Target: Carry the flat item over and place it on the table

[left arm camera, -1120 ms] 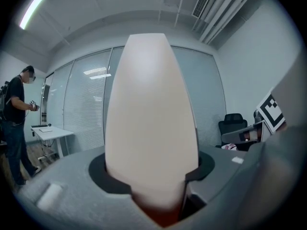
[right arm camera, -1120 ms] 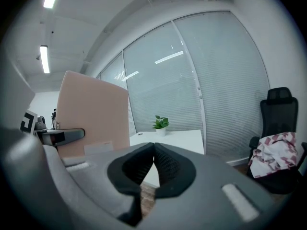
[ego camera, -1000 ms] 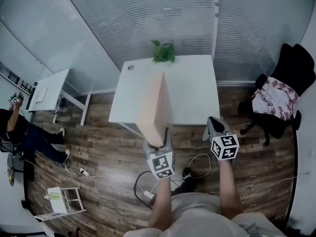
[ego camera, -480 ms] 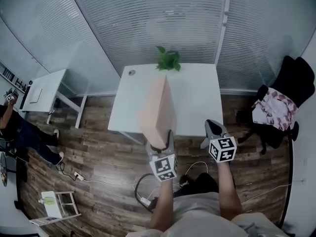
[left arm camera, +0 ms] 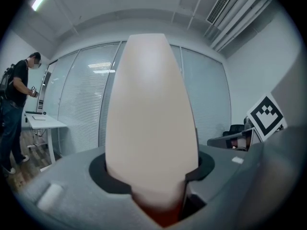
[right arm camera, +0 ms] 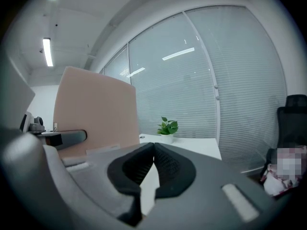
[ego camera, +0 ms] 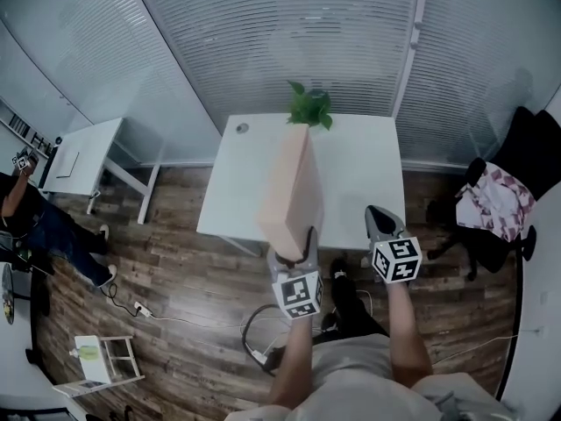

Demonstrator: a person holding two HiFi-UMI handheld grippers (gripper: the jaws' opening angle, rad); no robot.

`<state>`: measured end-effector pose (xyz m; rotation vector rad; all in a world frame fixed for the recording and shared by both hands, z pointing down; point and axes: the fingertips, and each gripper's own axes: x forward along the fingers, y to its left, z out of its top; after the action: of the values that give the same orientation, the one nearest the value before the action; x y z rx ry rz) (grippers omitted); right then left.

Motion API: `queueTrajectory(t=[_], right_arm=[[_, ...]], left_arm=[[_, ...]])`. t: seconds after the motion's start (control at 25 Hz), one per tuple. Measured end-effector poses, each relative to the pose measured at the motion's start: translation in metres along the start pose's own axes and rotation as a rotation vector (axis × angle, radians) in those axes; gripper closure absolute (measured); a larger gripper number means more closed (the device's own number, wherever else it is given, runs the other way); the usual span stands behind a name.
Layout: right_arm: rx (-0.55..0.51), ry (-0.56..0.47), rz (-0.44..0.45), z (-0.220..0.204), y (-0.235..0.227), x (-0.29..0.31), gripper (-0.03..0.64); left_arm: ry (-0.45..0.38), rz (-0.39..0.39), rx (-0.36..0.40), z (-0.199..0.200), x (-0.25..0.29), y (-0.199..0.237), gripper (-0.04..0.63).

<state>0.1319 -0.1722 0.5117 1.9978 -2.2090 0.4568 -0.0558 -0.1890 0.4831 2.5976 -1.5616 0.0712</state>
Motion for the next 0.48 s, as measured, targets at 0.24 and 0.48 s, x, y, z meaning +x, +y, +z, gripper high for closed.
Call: queueTrajectory(t=[0.24,0.48], right_arm=[[0.017,-0.013,0.026,0.015,0.002,0.030,0.615],[-0.018,0.008,0.095,0.014,0.020,0.061,0.615]], left_arm=[[0.004,0.024,-0.010,0.004,0.015,0.016,0.315],[0.013,0.038,-0.077,-0.004,0.038,0.028,0.316]])
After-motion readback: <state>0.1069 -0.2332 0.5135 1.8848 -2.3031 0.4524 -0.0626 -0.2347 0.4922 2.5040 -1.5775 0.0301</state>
